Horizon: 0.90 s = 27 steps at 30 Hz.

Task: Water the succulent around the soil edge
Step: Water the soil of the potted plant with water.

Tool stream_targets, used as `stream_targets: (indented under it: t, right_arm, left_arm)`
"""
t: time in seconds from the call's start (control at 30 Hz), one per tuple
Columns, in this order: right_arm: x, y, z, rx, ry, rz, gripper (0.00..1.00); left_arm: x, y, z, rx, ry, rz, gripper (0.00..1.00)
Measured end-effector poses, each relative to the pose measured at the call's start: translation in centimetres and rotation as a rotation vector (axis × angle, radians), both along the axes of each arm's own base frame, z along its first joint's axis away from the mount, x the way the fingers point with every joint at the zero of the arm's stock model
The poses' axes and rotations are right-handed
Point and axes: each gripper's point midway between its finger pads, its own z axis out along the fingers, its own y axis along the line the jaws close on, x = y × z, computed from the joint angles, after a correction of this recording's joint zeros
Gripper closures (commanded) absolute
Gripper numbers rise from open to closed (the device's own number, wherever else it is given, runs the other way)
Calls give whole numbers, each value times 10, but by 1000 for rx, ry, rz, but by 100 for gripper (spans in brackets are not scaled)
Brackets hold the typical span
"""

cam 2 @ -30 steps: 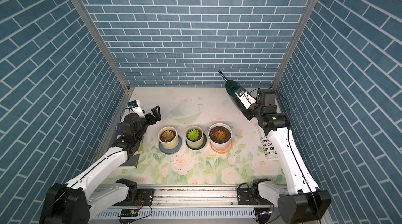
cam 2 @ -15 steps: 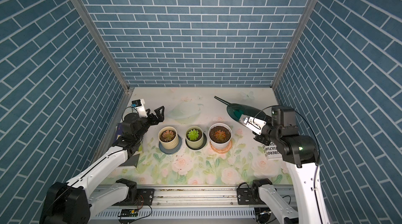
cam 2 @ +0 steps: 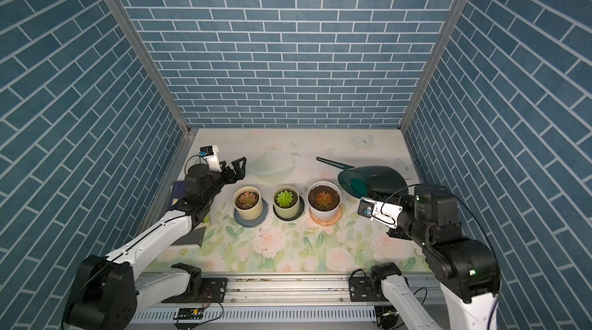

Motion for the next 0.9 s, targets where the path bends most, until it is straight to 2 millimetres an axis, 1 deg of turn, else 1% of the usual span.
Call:
stream_targets:
  t: [0.2, 0.33, 0.43, 0.57, 0.77, 0.9]
  right_arm:
    - [-11, -7, -14, -49, -7, 13, 100]
    - [-13, -2, -15, -58, -8, 57, 100]
    - [-13, 3, -13, -53, -6, 92, 100]
    - [-11, 14, -7, -29, 5, 139, 100]
    - [-4, 29, -13, -8, 68, 191, 100]
    - [1, 37, -14, 3, 89, 222, 100]
  left_arm:
    - [-4, -5, 14, -10, -34, -21, 0]
    - [-8, -8, 22, -19, -55, -31, 0]
    - [-11, -9, 23, -24, -57, -37, 0]
    - [-13, -8, 14, -23, -17, -34, 0]
    - [-17, 2, -13, -40, 114, 34, 0]
    - [-20, 12, -26, -58, 195, 100, 0]
